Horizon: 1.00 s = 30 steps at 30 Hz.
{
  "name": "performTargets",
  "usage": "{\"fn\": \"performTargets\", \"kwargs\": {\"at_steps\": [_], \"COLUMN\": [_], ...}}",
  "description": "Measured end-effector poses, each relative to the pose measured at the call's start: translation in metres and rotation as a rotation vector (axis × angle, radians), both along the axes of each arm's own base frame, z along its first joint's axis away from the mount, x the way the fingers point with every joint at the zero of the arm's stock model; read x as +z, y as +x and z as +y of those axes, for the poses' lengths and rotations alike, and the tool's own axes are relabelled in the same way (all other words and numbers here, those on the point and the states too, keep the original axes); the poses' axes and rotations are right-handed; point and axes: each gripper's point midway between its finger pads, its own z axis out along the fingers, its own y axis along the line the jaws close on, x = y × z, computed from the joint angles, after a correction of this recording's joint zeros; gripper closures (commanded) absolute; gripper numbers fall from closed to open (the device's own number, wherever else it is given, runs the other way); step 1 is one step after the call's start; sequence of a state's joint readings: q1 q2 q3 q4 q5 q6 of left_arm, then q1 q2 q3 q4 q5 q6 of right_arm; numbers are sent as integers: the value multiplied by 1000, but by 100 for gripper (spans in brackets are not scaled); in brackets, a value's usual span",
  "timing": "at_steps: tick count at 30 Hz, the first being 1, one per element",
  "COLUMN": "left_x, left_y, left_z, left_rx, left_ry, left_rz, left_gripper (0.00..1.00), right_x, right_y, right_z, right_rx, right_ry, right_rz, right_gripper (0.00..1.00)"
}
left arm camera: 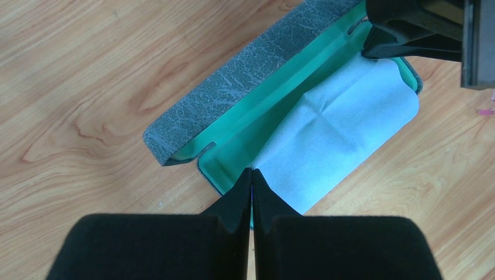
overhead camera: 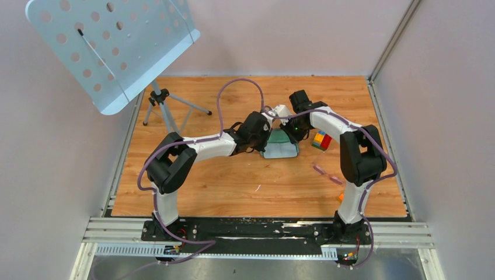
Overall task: Organize the sunglasses
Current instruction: Place the glasses cleaning cloth in the sunglasses case.
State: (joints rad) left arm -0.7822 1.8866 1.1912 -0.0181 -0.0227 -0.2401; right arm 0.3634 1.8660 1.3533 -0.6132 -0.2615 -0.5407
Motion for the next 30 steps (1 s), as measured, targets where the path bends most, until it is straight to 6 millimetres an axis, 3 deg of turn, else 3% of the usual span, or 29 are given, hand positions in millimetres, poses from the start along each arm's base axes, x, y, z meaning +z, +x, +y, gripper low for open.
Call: {"fn": "performTargets", "kwargs": {"at_steps": [24, 30], "left_x": [1, 8], "left_y": [1, 1], "left_z": [0, 0], "left_rx": [6, 12], "left_ry": [-3, -18], "left_rz": [-1, -15], "left_gripper": [100, 100], "right_x": [1, 10], "right_y": [0, 0], "right_z": [0, 1], "right_rx": [-8, -10], "right_ry": [3, 12], "right_rz": [-1, -19], "right_gripper": [100, 100]}}
